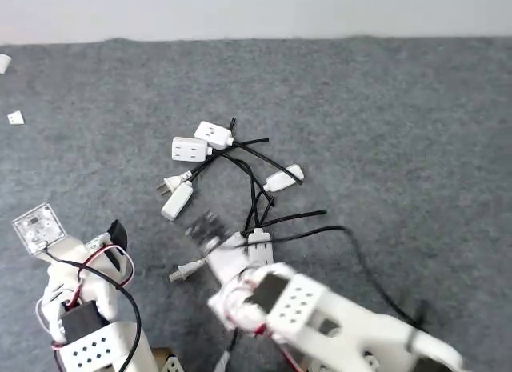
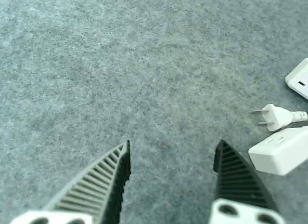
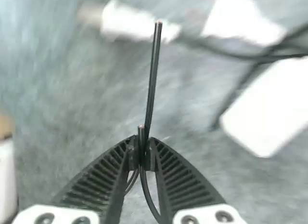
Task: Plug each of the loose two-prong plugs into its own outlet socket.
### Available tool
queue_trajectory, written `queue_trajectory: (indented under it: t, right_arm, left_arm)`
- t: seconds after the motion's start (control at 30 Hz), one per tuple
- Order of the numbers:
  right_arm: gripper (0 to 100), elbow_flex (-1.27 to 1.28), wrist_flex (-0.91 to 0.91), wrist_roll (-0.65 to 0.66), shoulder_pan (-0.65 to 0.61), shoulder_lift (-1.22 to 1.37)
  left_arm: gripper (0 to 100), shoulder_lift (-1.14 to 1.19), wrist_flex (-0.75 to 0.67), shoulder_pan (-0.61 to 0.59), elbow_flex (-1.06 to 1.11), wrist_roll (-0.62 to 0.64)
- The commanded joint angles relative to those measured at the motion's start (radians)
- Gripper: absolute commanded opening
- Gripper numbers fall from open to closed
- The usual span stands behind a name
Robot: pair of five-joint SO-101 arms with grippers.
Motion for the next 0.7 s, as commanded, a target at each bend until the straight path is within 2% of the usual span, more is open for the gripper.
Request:
queue_trajectory:
  t: [0.0,0.13,0.27,0.47,0.67]
  right_arm:
    - [0.8,-0.025,0.05,-0.008,0.153,-0.208]
    - [0.8,0.003,0.068,0.035,0.346,-0.412]
    - [0.8,0.009,0.062,0.034,0.598,-0.541]
    - [0.8,0.012,-0.068,-0.063,1.012,-0.552]
    - [0.8,-0.002,-0.282,-0.109,1.319,-0.446]
  left_arm:
    - [27,-0.003,-0.026,0.008,-0.012,-0.011]
    - [27,-0.003,-0.025,0.008,-0.012,-0.011]
    - [27,-0.002,-0.023,0.011,-0.008,-0.011]
    - [27,-0.002,-0.014,0.069,0.008,-0.011]
    - [27,-0.002,0.006,0.08,0.01,-0.043]
